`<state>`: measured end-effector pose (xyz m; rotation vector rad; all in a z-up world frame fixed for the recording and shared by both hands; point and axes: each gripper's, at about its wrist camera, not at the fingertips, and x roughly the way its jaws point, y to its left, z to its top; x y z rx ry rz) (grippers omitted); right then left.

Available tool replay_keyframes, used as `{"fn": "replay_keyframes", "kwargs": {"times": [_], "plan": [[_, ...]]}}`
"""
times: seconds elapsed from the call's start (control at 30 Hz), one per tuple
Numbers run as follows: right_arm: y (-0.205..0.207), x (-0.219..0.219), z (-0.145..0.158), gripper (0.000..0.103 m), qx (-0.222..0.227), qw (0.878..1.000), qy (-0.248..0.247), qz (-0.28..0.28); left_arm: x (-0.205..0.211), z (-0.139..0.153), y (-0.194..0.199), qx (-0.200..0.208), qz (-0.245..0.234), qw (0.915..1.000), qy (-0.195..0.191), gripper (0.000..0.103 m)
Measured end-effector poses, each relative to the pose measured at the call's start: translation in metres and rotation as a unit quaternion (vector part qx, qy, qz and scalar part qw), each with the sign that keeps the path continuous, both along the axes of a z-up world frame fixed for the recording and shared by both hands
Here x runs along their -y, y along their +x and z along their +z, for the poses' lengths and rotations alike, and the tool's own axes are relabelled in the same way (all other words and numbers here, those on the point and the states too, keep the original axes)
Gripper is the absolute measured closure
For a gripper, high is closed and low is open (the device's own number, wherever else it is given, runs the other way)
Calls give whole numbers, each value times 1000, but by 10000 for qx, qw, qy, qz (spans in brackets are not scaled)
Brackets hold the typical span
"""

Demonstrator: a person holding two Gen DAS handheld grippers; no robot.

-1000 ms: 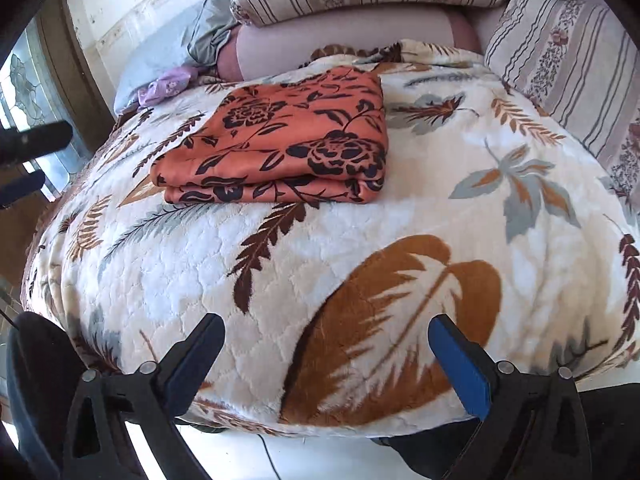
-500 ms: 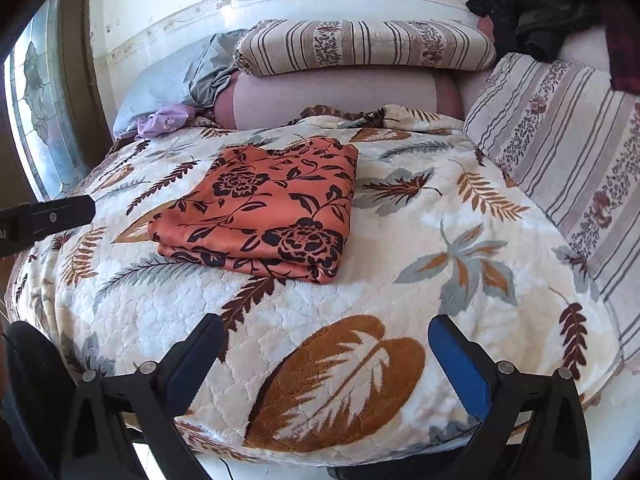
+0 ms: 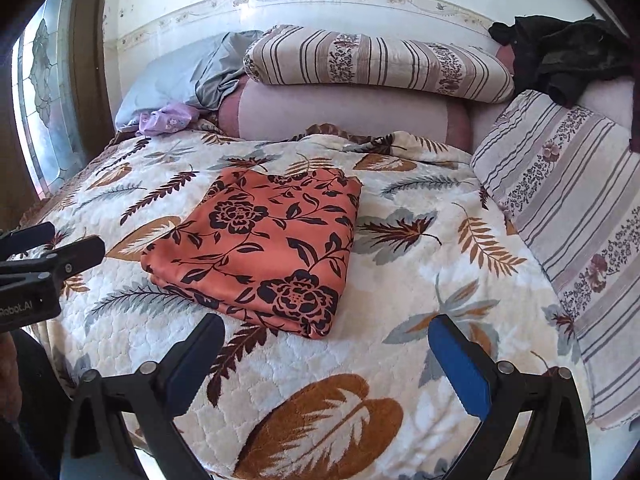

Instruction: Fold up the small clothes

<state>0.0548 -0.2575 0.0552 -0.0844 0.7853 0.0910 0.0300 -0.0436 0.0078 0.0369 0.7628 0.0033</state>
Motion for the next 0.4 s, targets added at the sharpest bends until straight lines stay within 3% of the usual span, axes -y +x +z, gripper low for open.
{"fn": "replay_keyframes", "kwargs": {"times": [0.23, 0.4], "plan": [[29, -12, -2, 0, -75, 9998, -91, 128, -3, -8, 26, -122, -22, 9999, 16, 8], [53, -21, -10, 0, -207, 9993, -66, 301, -3, -6, 45, 58, -120, 9998, -136, 7]]}}
